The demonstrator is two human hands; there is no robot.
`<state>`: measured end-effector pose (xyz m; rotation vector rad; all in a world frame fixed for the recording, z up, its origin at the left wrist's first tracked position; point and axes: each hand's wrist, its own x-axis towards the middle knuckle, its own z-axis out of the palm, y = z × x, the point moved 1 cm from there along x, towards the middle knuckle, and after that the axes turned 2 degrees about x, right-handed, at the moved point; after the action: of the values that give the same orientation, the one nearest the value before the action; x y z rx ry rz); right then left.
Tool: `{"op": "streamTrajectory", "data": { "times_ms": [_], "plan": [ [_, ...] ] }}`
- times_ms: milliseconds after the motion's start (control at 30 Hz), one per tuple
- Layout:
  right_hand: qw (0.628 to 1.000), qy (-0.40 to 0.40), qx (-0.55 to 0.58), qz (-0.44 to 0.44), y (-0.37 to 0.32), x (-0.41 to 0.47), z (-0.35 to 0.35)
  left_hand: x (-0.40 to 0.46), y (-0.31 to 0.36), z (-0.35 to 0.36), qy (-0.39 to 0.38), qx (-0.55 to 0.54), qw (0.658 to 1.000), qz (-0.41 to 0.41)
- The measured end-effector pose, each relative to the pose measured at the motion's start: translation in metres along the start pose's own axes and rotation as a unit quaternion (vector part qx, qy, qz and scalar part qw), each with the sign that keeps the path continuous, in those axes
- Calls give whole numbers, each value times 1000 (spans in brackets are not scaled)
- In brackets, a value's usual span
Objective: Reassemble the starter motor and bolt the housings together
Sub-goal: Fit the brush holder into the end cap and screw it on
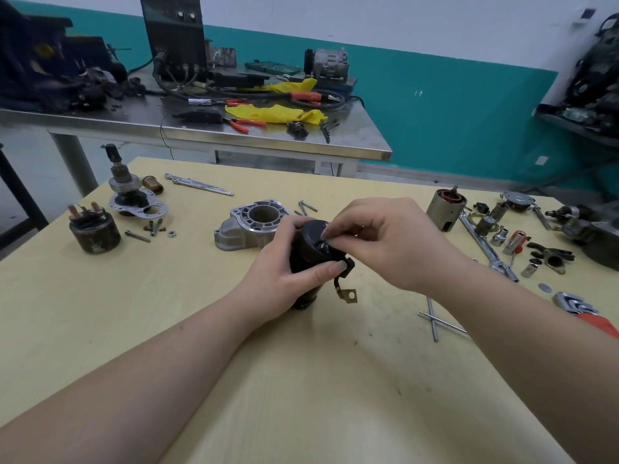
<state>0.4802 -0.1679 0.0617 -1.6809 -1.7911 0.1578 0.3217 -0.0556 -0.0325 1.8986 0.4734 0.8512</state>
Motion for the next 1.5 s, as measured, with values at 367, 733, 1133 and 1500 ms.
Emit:
{"op": "streamTrajectory", "data": {
  "times_ms": [367, 733, 1133, 1500],
  "plan": [
    [999, -2, 2, 42, -12, 1, 6, 0, 0, 0, 1, -6, 1000, 4],
    [948, 89, 232, 201, -6, -4, 32, 0, 2, 0, 5, -15, 1000, 3],
    [950, 130, 218, 181, -7, -7, 39, -1, 2, 0, 1, -22, 1000, 5],
    [946, 126, 226, 195, -5, -7, 38, 0, 0, 0, 1, -13, 1000, 8]
  ]
}}
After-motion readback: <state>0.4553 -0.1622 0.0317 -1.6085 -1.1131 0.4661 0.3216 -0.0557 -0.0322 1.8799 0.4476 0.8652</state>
